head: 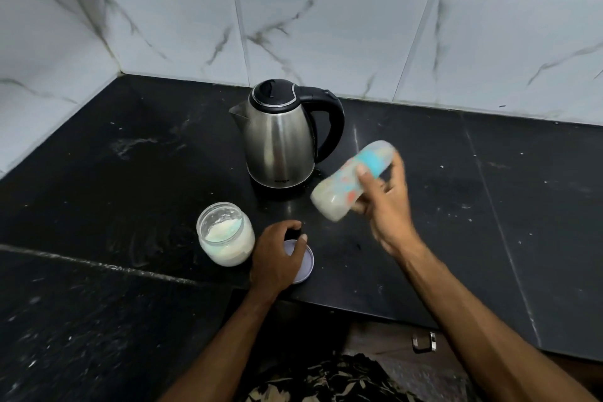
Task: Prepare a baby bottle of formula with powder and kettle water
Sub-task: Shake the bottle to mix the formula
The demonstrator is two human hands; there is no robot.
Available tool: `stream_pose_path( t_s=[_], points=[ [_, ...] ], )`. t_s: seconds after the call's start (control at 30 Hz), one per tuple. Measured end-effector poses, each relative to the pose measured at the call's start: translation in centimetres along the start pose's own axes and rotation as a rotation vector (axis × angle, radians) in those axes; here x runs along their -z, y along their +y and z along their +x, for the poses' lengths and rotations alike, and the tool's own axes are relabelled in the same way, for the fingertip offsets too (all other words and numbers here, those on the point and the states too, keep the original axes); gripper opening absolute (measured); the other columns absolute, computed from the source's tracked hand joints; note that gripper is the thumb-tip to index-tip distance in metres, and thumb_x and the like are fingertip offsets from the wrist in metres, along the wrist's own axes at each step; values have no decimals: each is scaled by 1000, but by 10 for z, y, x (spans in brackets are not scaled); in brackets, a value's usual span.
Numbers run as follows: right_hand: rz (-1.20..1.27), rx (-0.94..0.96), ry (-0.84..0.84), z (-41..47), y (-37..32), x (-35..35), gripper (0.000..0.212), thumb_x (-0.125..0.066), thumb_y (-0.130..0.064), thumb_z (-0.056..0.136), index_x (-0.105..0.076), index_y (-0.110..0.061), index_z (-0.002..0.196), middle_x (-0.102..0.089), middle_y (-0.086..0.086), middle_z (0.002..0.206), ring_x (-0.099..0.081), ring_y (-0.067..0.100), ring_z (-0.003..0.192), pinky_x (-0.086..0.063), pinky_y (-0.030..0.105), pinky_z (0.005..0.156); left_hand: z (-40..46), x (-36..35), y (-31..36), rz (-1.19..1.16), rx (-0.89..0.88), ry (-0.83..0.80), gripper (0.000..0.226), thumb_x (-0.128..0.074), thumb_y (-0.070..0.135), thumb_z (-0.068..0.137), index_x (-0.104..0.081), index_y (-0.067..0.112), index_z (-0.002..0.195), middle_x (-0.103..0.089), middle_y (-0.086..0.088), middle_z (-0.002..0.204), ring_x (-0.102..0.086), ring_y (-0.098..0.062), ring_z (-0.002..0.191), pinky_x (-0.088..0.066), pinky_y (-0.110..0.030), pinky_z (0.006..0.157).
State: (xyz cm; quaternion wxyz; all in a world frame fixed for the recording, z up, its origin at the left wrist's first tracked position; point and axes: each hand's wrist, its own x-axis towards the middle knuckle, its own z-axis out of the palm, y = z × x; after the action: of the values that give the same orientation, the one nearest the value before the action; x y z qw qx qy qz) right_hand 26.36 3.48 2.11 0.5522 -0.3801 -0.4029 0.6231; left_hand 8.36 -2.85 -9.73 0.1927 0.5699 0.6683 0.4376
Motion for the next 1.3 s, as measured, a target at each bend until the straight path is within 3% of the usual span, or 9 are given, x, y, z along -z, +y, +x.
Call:
stream_pose_path(
  t_s=[0.13,0.33,0.53,0.7,0.77,0.9,1.1,1.17,1.3],
  points=[
    [-252,-99,-330,-20,17,-1,79,-84,-19,74,-43,-36,139,-73,11,110,-73,25,99,-60,34,72,3,0,-5,-32,36,-97,35,-78,21,74,-70,16,108,-68,8,109,-63,-16,103,-48,-30,89],
    [-2,52,47,9,-9,1,73,-73,-26,81,-36,-22,144,-73,8,111,-73,24,95,-62,42,67,-1,-1,1,-9,1,-2,23,-65,32,84,-70,20,103,-66,16,101,-57,-4,99,-43,-20,91],
    [-282,-105,-323,-17,16,1,85,-87,-20,73,-40,-35,142,-74,7,105,-74,23,94,-60,34,68,0,-2,-7,3,27,-38,37,-74,27,72,-69,21,108,-59,18,104,-53,-1,99,-41,-19,87],
    [-6,40,67,15,-6,1,68,-74,-26,84,-38,-27,141,-76,1,103,-74,22,94,-61,41,67,0,-3,-2,3,-3,7,28,-60,40,83,-69,23,103,-64,20,101,-56,0,98,-42,-18,90],
    [1,29,43,12,-1,1,65,-72,-22,88,-37,-27,142,-76,0,101,-74,21,92,-61,40,66,0,-2,-3,8,-8,15,27,-61,39,82,-68,23,103,-62,21,99,-56,-1,98,-42,-18,89],
    [-264,-81,-294,-10,17,-1,74,-82,-18,78,-43,-43,137,-74,4,107,-74,22,95,-60,33,67,1,-2,-5,0,31,-30,33,-69,37,74,-68,23,104,-61,21,100,-53,3,95,-41,-19,83],
    [11,38,70,11,-1,-1,76,-75,-29,81,-34,-24,146,-75,1,104,-73,25,97,-61,41,69,-1,-1,-1,-12,-1,1,25,-63,35,84,-69,22,105,-66,17,102,-57,-4,100,-45,-24,91],
    [-40,-7,12,3,8,-3,76,-76,-28,80,-35,-28,145,-74,5,105,-73,24,94,-61,41,66,1,0,1,-5,-1,7,27,-64,36,81,-69,20,102,-64,18,100,-57,-5,97,-43,-21,87],
    [-280,-129,-312,-18,28,-4,84,-85,-16,76,-39,-36,143,-74,5,106,-74,22,96,-60,33,67,2,3,-1,-47,2,-84,36,-74,33,69,-70,18,101,-66,14,102,-62,-10,96,-47,-27,84]
  ],
)
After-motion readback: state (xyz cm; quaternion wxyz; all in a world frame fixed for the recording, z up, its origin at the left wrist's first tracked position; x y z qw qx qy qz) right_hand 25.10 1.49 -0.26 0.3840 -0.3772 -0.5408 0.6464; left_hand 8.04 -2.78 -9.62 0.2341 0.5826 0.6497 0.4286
